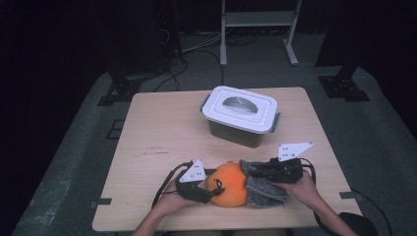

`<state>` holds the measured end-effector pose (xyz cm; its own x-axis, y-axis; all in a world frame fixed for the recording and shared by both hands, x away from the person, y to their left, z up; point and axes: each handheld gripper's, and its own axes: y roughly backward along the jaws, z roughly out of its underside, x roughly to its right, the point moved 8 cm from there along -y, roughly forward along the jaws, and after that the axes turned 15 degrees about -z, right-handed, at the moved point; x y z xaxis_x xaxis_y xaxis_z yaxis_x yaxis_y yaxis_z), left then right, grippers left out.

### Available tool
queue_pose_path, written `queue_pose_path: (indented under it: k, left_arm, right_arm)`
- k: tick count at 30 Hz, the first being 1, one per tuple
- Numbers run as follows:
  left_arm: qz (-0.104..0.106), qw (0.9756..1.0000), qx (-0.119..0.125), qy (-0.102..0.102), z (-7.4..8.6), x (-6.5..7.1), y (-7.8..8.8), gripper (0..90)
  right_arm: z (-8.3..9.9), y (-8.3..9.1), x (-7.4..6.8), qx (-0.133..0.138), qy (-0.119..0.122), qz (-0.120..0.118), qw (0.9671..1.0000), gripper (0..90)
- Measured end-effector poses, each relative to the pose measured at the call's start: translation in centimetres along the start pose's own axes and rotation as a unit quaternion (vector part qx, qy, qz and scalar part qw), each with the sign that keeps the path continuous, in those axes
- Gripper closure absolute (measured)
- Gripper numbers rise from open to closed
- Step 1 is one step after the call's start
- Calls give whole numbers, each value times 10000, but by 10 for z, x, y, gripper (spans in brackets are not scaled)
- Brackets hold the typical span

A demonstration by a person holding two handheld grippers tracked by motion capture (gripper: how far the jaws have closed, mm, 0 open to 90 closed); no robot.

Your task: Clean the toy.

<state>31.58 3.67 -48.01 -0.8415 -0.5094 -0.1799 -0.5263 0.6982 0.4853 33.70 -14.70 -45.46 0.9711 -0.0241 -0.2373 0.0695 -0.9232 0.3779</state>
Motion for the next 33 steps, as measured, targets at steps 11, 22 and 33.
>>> queue_pose_path:
  k: [11, 22, 33]
  left_arm:
    - [210, 9982, -116, 558, -3, -3, 1, 133]
    - [107, 9992, -187, 323, -5, 0, -7, 318]
    - [-556, 9959, 148, -698, -12, 4, -3, 341]
  right_arm:
    - [-16, -25, 3, -94, 169, -135, 9997, 784]
    - [-15, -18, -7, -77, 276, -205, 9994, 784]
    - [-40, -31, 1, -103, 538, 5, 9985, 787]
